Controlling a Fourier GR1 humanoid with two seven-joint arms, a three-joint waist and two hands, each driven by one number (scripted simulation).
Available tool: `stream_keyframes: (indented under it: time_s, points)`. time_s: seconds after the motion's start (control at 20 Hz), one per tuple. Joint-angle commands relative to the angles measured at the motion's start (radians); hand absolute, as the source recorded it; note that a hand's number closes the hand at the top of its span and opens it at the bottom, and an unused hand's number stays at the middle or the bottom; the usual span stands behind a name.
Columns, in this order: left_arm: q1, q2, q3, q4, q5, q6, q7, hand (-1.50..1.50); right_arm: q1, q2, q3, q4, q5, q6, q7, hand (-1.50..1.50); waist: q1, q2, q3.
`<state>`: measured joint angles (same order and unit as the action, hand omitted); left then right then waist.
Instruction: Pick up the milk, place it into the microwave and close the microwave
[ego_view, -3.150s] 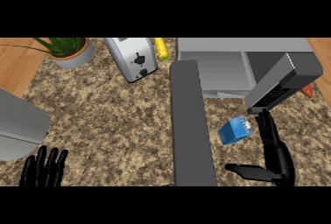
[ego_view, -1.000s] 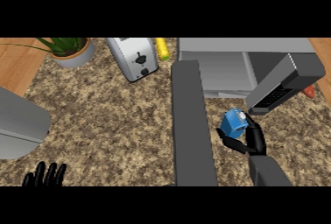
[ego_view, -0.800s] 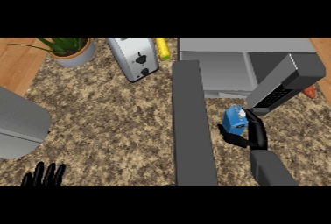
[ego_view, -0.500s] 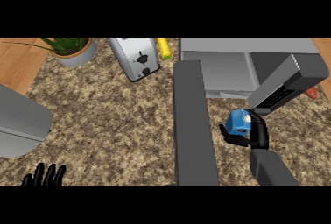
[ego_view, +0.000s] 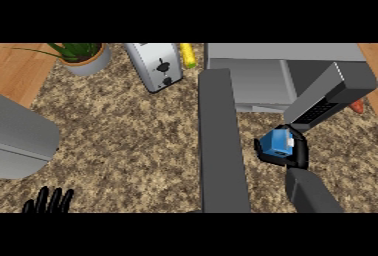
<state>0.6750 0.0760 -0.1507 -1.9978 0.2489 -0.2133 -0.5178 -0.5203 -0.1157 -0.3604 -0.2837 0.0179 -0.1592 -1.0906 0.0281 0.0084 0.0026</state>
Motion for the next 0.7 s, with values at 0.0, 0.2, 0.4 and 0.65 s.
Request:
stream_keyframes:
  time_s: [0.0, 0.2, 0.4, 0.65]
  points:
    - [0.048, -0.003, -0.007, 0.015, -0.006, -0.022, -0.055, -1.50, 0.007, 0.005, -0.005, 0.017, 0.001, 0.004, -0.135, 1.50, 0.001, -0.002, 0.000]
    - [-0.047, 0.007, 0.054, 0.086, 0.027, -0.015, -0.028, -1.50, 0.049, 0.013, 0.029, -0.103, -0.002, 0.024, -0.070, 1.50, -0.026, -0.009, -0.003]
    - [0.067, -0.038, -0.053, 0.034, -0.056, 0.000, -0.077, -1.50, 0.150, 0.031, 0.086, -0.295, 0.006, 0.019, 0.027, 1.50, -0.036, -0.016, -0.004]
    - [0.103, 0.045, 0.021, -0.035, 0.043, -0.070, -0.025, -1.50, 0.320, 0.028, 0.151, -0.573, -0.003, 0.042, 0.180, 1.50, -0.038, -0.017, -0.004]
